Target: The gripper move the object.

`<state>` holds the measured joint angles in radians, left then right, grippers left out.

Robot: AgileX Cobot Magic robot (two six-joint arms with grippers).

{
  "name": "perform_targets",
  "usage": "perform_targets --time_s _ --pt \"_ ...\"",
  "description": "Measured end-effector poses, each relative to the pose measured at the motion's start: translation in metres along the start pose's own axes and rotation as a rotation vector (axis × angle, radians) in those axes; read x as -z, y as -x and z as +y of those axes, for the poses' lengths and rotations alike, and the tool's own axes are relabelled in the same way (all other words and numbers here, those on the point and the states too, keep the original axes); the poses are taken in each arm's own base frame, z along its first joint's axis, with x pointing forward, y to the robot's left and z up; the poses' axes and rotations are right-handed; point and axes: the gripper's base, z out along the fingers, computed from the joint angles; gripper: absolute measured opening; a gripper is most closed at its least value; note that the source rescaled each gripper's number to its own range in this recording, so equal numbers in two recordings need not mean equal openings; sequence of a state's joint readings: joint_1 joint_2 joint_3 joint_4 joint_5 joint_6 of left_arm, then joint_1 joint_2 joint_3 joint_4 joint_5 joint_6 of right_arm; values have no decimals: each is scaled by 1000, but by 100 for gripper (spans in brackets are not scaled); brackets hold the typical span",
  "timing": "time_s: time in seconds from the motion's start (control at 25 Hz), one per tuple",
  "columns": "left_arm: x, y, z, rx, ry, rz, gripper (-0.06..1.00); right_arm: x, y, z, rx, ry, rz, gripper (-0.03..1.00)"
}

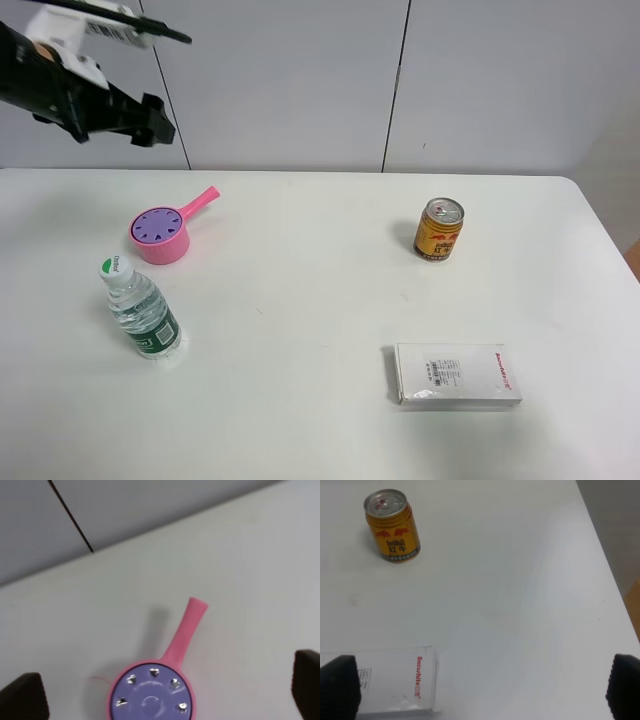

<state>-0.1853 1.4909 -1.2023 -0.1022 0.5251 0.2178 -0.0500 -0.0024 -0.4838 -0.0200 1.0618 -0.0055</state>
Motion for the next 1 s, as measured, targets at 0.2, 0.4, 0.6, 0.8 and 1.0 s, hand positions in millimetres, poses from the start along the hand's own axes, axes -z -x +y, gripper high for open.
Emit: perform_targets --time_s 0.2,0.4,0.6,0.8,1.0 --pt "66 2 33 22 152 -64 99 0 0 0 0 0 0 100" --pt "130 -11 53 99 281 -80 99 0 0 0 0 0 0 100" --pt "196 -25 38 113 317 -158 99 0 0 0 0 0 0 100" --pt "260 -52 16 113 344 -285 99 0 0 0 0 0 0 100" --pt "285 -120 -11 140 347 -336 99 0 0 0 0 0 0 100"
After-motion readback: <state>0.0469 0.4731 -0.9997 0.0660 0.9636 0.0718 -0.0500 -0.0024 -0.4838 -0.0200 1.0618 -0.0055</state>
